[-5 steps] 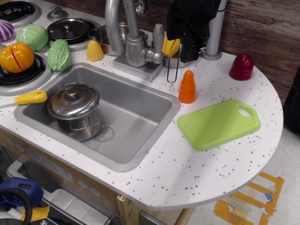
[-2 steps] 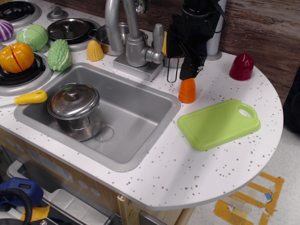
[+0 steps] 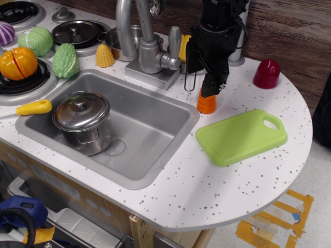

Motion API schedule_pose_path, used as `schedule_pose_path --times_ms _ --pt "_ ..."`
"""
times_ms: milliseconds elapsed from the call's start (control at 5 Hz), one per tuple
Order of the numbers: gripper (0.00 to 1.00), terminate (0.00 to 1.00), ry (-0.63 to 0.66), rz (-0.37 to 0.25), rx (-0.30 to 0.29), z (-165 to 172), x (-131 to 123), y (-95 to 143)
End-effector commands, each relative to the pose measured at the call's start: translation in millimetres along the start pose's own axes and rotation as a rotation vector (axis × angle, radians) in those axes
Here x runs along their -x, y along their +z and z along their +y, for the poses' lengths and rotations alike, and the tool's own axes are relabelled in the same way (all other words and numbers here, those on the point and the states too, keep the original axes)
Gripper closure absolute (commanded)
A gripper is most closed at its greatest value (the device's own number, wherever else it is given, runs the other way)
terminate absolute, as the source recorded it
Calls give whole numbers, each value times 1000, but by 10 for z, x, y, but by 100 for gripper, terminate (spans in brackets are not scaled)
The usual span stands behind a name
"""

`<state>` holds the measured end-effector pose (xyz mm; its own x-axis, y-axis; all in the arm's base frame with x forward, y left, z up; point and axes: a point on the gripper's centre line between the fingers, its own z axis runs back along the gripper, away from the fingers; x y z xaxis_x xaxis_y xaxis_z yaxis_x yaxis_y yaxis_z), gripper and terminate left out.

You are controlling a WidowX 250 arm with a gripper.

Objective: Put carrot on cutting board

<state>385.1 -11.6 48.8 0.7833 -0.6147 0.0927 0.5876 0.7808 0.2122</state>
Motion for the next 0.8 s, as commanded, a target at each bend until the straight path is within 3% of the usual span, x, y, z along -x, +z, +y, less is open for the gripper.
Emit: schedule_pose_path --times_ms 0,400,600 --pt "0 0 -4 -72 -10 -18 -139 23" --pt "0 0 25 -93 15 -67 -151 -106" --pt "100 0 37 -85 18 -85 -148 -133"
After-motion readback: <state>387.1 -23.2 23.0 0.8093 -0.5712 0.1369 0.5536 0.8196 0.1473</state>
